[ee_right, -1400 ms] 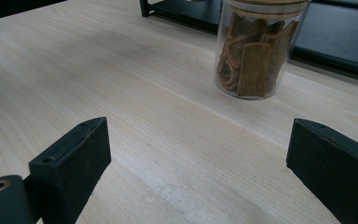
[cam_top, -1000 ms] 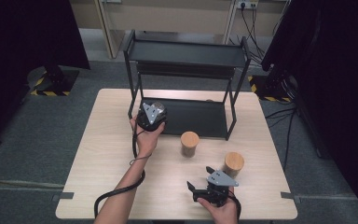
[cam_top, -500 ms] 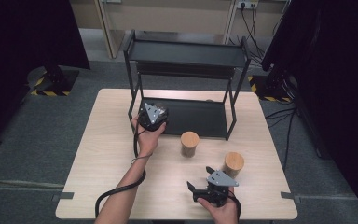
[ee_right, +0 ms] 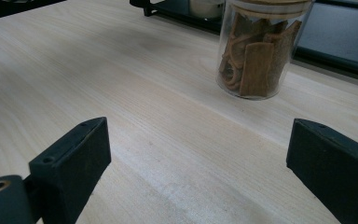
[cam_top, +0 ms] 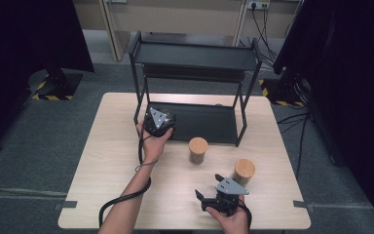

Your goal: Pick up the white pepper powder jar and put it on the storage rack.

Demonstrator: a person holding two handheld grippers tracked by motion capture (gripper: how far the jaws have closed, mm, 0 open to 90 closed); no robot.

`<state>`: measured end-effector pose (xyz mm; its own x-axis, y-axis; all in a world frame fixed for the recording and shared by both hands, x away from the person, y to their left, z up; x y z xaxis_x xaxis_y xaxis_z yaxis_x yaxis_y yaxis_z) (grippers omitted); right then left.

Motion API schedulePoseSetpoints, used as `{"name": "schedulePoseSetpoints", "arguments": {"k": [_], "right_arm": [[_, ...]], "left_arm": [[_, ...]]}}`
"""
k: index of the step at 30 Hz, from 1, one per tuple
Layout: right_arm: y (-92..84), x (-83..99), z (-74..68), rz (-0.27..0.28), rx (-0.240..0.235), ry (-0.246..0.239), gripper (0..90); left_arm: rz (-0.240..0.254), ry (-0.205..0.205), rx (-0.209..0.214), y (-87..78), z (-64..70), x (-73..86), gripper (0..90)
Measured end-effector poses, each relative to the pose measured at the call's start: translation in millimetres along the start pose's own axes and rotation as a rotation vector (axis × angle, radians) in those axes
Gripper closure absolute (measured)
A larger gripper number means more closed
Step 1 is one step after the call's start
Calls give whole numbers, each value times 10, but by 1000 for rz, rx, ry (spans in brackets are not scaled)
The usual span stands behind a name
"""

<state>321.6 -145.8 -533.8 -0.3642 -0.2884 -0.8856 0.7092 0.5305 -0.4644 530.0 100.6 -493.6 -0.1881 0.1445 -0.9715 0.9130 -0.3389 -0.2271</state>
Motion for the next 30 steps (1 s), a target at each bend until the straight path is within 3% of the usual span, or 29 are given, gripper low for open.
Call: {"name": "schedulePoseSetpoints", "arguments": {"k": [16,30], "right_arm": [[0,0,-5,-2,4,-3,68],[1,0,-9,-1,6,-8,68]], "left_arm": [[17,-5,-22,-150,27,-46,162],[37,14,-17,-296,52,-31,156]]}}
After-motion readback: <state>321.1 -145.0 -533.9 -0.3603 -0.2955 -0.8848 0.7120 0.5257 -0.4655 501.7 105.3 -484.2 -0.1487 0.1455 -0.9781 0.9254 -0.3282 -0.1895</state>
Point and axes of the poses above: each handheld gripper's, and its own axes: y roughly forward along the jaws, x roughly out of its underside, z roughly to its right, the point moved 2 cm from there along y, roughly forward along the jaws, and after that the axes turned 4 degrees about x, right-handed, at the moved point
